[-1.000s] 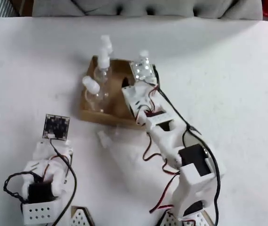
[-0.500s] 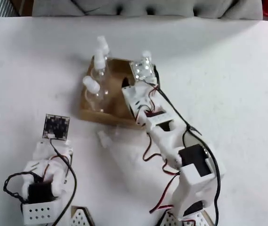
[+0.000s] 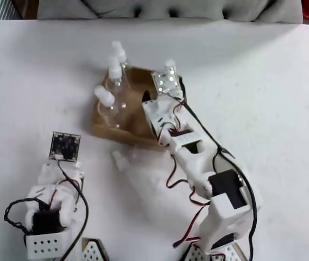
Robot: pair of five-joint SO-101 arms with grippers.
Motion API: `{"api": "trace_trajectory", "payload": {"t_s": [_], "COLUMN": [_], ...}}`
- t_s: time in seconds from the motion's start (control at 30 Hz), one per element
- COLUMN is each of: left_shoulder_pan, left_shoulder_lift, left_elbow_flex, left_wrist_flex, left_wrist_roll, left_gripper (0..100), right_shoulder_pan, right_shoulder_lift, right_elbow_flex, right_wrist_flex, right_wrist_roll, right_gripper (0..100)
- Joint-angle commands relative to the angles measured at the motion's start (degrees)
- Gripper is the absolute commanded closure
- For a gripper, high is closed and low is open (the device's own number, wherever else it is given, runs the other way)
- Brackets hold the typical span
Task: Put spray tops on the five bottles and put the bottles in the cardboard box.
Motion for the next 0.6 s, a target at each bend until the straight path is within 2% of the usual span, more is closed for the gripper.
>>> {"api": "trace_trajectory", "payload": {"t_s": [0.0,0.33,0.57], "left_shoulder_pan": [-0.84,-0.84,-0.84], "left_shoulder_lift": [-0.57,-0.57,-0.57], "left_elbow_flex": [-0.18,-0.18,-0.18], "left_wrist_flex": [-0.7,-0.7,-0.7], "left_wrist_roll": [-0.44,-0.44,-0.44], "left_gripper": [98,98,98], "right_shoulder_pan": [0.4,0.48,0.57], "right_shoulder_lift": [-2.86,-3.12,-3.03], "right_elbow_flex": [-0.09,-0.44,0.0], "right_wrist_flex": [-0.57,-0.92,-6.02], "right_wrist_roll": [0.26,0.35,0.35], "right_gripper": [66.0,66.0,66.0]}}
